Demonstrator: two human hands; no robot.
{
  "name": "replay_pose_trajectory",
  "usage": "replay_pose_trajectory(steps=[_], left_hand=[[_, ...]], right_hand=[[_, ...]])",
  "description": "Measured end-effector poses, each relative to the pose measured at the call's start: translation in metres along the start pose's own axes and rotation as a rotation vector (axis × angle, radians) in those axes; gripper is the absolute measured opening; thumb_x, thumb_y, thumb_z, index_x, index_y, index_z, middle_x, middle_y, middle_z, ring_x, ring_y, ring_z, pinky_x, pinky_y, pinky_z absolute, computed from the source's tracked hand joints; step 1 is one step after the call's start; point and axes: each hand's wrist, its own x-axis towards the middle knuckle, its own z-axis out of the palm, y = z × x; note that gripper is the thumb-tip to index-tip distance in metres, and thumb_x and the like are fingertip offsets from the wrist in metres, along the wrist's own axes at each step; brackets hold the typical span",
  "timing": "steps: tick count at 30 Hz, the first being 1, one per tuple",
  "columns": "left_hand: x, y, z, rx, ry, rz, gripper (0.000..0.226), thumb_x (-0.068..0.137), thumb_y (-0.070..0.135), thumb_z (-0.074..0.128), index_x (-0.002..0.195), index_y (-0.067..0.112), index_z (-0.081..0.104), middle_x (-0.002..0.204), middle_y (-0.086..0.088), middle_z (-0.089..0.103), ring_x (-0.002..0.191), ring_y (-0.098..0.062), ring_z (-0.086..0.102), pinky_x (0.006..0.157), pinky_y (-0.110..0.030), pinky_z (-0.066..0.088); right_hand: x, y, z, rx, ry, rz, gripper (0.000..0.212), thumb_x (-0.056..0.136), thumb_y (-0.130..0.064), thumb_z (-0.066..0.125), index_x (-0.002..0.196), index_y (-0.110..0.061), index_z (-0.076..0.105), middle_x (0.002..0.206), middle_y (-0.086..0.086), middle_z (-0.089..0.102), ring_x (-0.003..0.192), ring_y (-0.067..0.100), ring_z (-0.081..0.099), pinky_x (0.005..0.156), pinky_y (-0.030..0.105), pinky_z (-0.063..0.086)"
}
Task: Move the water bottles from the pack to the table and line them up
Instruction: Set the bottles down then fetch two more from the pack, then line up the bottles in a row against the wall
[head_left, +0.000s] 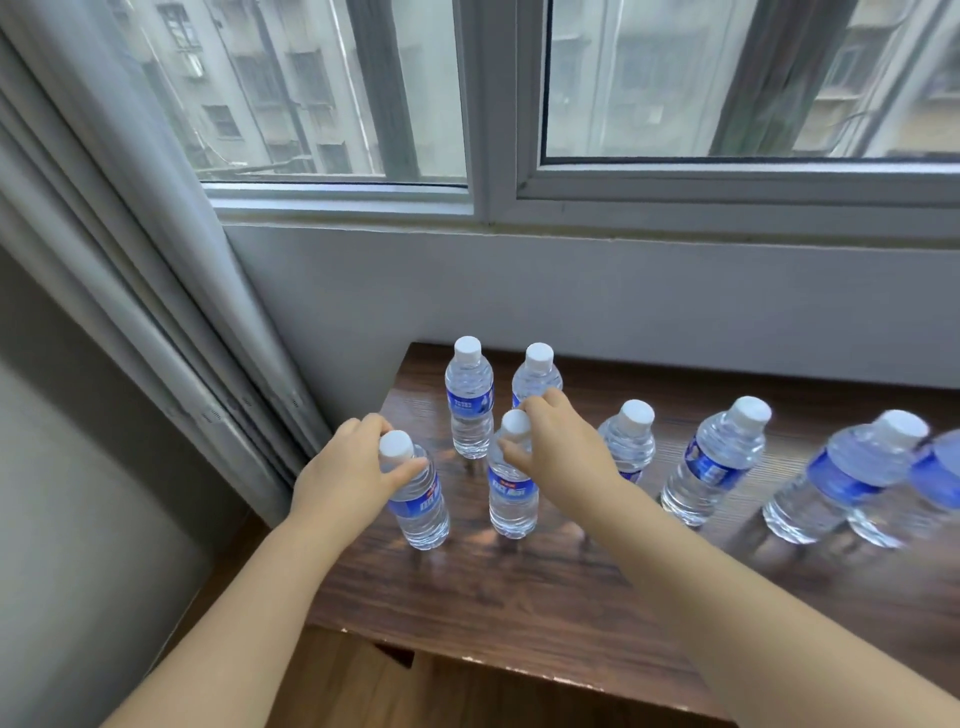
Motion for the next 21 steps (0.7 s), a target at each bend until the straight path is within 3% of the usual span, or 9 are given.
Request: replay_pose_trajectory(steps=[5, 8, 11, 16, 21], left_hand=[[-0.014, -0.002, -0.006, -0.037, -0.014, -0.033, 0.045, 0.077, 0.048, 0.070, 0.111, 0.028, 0.047, 0.101, 0.007, 0.053, 0.086, -0.015, 0.057, 0.067, -0.032, 0.046], [-0.033, 0.008, -0.011, -0.100, 0.166, -0.015, 0.040, 0.081, 0.039, 0.068, 0.114, 0.026, 0.049, 0.100, 0.007, 0.051, 0.074, -0.010, 0.059, 0.065, -0.033, 0.048], [-0.049, 0.032, -0.012, -0.249, 0.293, 0.149, 0.020, 0.085, 0.024, 0.065, 0.103, 0.026, 0.057, 0.092, 0.009, 0.055, 0.073, -0.003, 0.057, 0.064, -0.031, 0.045], [-0.057, 0.100, 0.018, -0.531, -0.015, 0.363, 0.013, 0.087, 0.013, 0.064, 0.088, 0.026, 0.063, 0.088, 0.011, 0.065, 0.086, -0.002, 0.058, 0.070, -0.007, 0.043], [-0.079, 0.181, 0.074, -0.664, -0.299, 0.406, 0.015, 0.088, 0.013, 0.064, 0.093, 0.028, 0.064, 0.092, 0.010, 0.069, 0.088, -0.001, 0.064, 0.078, -0.016, 0.050]], right_hand=[[-0.006, 0.004, -0.001, 0.063, 0.018, 0.042, 0.041, 0.088, -0.042, 0.061, 0.112, -0.010, 0.050, 0.116, 0.006, 0.050, 0.096, 0.026, 0.056, 0.073, 0.035, 0.044], [-0.020, 0.010, -0.005, 0.117, 0.032, 0.079, 0.045, 0.089, -0.044, 0.059, 0.122, -0.015, 0.049, 0.119, 0.002, 0.051, 0.099, 0.022, 0.057, 0.074, 0.031, 0.043], [-0.041, 0.021, -0.013, 0.152, 0.077, 0.086, 0.034, 0.092, -0.041, 0.055, 0.117, -0.019, 0.054, 0.109, -0.002, 0.055, 0.094, 0.018, 0.057, 0.074, 0.032, 0.044], [-0.086, 0.073, -0.038, 0.292, 0.131, 0.186, 0.014, 0.089, -0.034, 0.055, 0.095, -0.024, 0.064, 0.089, -0.011, 0.063, 0.082, 0.011, 0.058, 0.076, 0.034, 0.051], [-0.146, 0.158, -0.071, 0.403, 0.150, 0.322, 0.010, 0.090, -0.029, 0.058, 0.096, -0.028, 0.066, 0.089, -0.013, 0.067, 0.083, 0.001, 0.061, 0.080, 0.024, 0.051]])
